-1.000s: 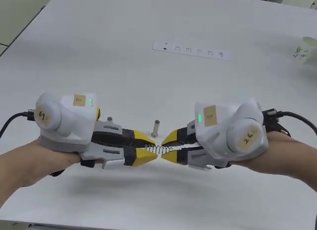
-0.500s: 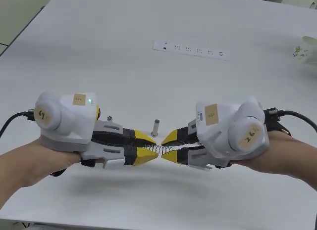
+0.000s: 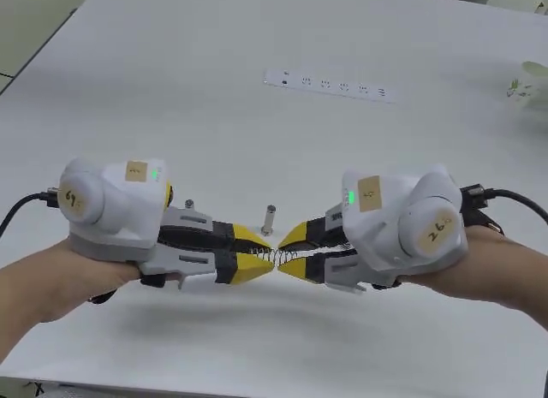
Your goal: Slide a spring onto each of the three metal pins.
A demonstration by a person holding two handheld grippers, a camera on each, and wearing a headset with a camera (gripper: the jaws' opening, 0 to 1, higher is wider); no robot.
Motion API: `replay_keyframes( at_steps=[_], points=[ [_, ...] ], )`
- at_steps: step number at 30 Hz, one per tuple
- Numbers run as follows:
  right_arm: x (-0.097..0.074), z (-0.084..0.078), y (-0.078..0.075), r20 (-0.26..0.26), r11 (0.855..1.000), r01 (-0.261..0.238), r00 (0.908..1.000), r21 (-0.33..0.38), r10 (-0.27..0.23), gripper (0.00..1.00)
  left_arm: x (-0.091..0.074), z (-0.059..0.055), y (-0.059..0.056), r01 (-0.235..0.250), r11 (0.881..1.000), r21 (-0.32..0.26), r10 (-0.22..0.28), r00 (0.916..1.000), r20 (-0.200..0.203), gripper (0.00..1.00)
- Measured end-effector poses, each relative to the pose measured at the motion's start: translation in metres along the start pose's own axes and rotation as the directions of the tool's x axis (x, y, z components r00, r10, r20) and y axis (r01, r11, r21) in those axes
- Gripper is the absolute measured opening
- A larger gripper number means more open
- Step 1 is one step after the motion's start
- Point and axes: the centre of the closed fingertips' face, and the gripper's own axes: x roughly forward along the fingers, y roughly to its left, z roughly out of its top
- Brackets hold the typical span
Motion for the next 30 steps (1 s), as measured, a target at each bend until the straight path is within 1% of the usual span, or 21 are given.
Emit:
replay_keyframes(
  at_steps=[5, 9, 12, 14, 16, 22, 25, 30],
  points=[
    [0.000, 0.000, 0.001, 0.013, 1.000, -0.001, 0.9999, 0.026, 0.001, 0.08, 0.000, 0.000, -0.002, 0.014, 1.000, 0.000, -0.014, 0.9999, -0.003, 0.03],
    [0.000, 0.000, 0.002, 0.015, 0.999, 0.000, 0.9999, 0.033, 0.000, 0.09, 0.000, -0.001, -0.003, 0.025, 1.000, -0.005, -0.025, 0.9997, -0.005, 0.02],
    [0.000, -0.006, 0.003, 0.003, 0.999, 0.003, 1.0000, 0.037, -0.003, 0.09, 0.000, -0.001, -0.004, 0.029, 1.000, -0.006, -0.030, 0.9996, -0.005, 0.02],
    [0.000, -0.010, 0.004, 0.005, 0.999, -0.002, 1.0000, 0.053, 0.002, 0.10, -0.001, -0.002, -0.004, 0.034, 0.999, -0.006, -0.034, 0.9994, -0.010, 0.02],
    [0.000, -0.013, 0.005, 0.001, 0.999, 0.001, 1.0000, 0.052, -0.001, 0.10, -0.001, -0.002, -0.004, 0.039, 0.999, -0.003, -0.039, 0.9991, -0.013, 0.02],
    [0.000, -0.009, 0.006, 0.022, 0.998, 0.001, 0.9998, 0.059, -0.002, 0.09, 0.001, -0.002, -0.007, 0.058, 0.998, -0.004, -0.058, 0.9981, -0.019, 0.02],
    [0.001, -0.011, 0.007, 0.013, 0.999, -0.004, 0.9999, 0.052, 0.003, 0.08, 0.002, -0.003, -0.008, 0.065, 0.998, 0.002, -0.065, 0.9975, -0.027, 0.02],
    [0.000, -0.010, 0.007, 0.012, 0.998, -0.004, 0.9999, 0.060, 0.003, 0.08, 0.001, -0.004, -0.008, 0.074, 0.997, 0.006, -0.074, 0.9967, -0.033, 0.03]
  ],
)
